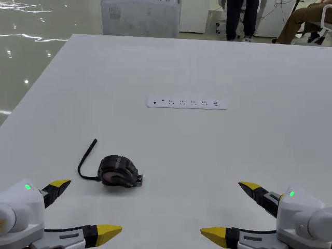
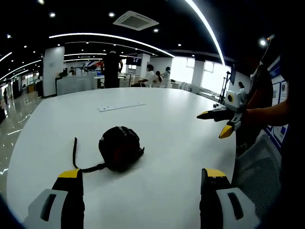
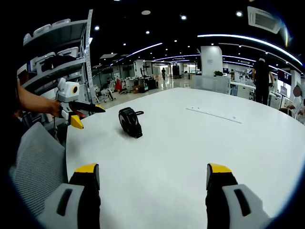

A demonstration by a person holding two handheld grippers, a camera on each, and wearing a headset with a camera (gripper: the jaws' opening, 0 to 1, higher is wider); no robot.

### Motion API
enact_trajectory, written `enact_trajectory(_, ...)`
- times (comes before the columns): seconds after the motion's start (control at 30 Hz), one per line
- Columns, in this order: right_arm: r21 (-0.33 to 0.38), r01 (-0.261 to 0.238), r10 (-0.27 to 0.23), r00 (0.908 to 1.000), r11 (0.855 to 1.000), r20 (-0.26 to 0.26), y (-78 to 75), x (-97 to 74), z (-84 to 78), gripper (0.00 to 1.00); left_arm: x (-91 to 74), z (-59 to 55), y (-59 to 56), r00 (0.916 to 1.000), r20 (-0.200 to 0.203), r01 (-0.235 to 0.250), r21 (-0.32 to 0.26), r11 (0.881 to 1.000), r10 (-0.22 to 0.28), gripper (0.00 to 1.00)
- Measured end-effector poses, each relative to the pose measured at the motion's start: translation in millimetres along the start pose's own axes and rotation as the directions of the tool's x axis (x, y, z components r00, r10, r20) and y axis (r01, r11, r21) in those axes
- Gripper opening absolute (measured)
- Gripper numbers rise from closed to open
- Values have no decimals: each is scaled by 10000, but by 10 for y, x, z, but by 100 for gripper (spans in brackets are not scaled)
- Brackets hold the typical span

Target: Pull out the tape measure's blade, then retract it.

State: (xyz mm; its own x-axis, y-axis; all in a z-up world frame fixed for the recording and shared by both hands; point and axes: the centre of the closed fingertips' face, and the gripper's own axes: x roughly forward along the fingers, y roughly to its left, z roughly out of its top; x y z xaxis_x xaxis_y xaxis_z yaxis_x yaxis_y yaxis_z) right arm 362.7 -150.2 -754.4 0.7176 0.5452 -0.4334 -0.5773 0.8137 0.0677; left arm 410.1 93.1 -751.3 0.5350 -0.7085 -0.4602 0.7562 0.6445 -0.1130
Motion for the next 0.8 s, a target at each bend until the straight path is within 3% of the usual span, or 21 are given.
enact_trajectory(0.47,92,106,-107,9998,9999,149,-24,-82,48,97,-87,-24,54,9999,98,-137,-68,9999,137,100)
enact_trajectory(0.67,189,39,-41,9999,9998,108,-4,-84,17,97,-79,39,27,9986,502,-147,-107,9998,152,100)
enact_trajectory(0.8,162,8,-9,10000,9999,69,15,-110,14,97,-68,34,28,9988,467,-136,-116,9998,142,100)
